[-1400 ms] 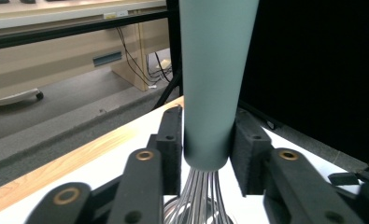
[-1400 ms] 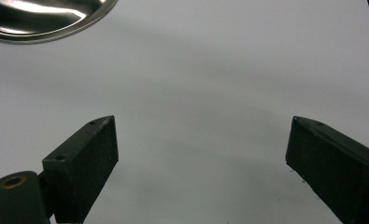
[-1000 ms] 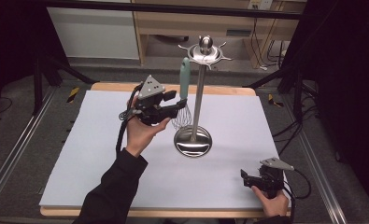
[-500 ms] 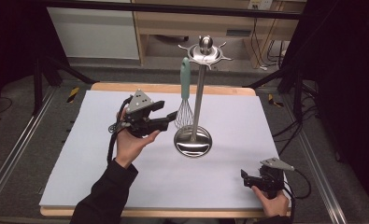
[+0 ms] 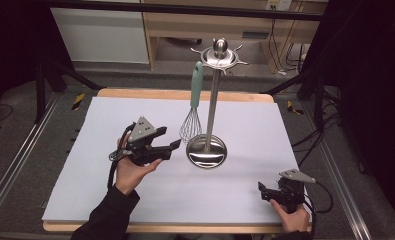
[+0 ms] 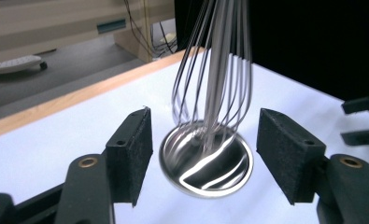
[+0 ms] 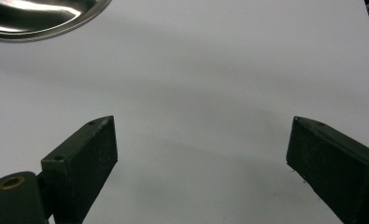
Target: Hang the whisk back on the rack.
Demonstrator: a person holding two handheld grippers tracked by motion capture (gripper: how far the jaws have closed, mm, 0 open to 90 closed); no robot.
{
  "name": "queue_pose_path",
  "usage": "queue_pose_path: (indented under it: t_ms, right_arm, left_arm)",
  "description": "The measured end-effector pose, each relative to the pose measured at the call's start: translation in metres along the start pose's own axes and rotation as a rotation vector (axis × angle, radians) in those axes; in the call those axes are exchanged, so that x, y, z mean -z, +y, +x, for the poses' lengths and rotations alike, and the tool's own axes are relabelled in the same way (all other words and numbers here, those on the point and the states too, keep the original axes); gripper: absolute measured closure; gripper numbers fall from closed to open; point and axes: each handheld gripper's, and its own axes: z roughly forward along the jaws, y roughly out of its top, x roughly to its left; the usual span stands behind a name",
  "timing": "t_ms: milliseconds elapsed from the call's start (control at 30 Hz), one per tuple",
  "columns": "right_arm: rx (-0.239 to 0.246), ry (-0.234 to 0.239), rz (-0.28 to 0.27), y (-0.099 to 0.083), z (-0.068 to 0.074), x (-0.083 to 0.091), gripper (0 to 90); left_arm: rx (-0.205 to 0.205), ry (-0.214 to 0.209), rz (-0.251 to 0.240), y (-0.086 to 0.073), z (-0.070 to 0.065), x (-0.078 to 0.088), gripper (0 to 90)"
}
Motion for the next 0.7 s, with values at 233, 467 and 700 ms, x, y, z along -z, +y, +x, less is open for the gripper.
queue_pose_path:
  t_ms: [233,467,700]
  right_arm:
    - [-0.003,0.007,-0.001,0.0,0.0,0.0,9.1]
    - [-0.005,0.0,0.002,-0.001,-0.001,0.0,9.1]
    - [-0.01,-0.013,0.016,-0.001,-0.002,-0.001,9.2]
  left_arm:
    - [0.029,0.012,0.048,-0.029,0.009,0.001,34.8]
    - [0.052,0.035,0.09,-0.053,0.019,0.002,33.7]
    - [0.09,0.072,0.123,-0.078,0.033,0.009,32.2]
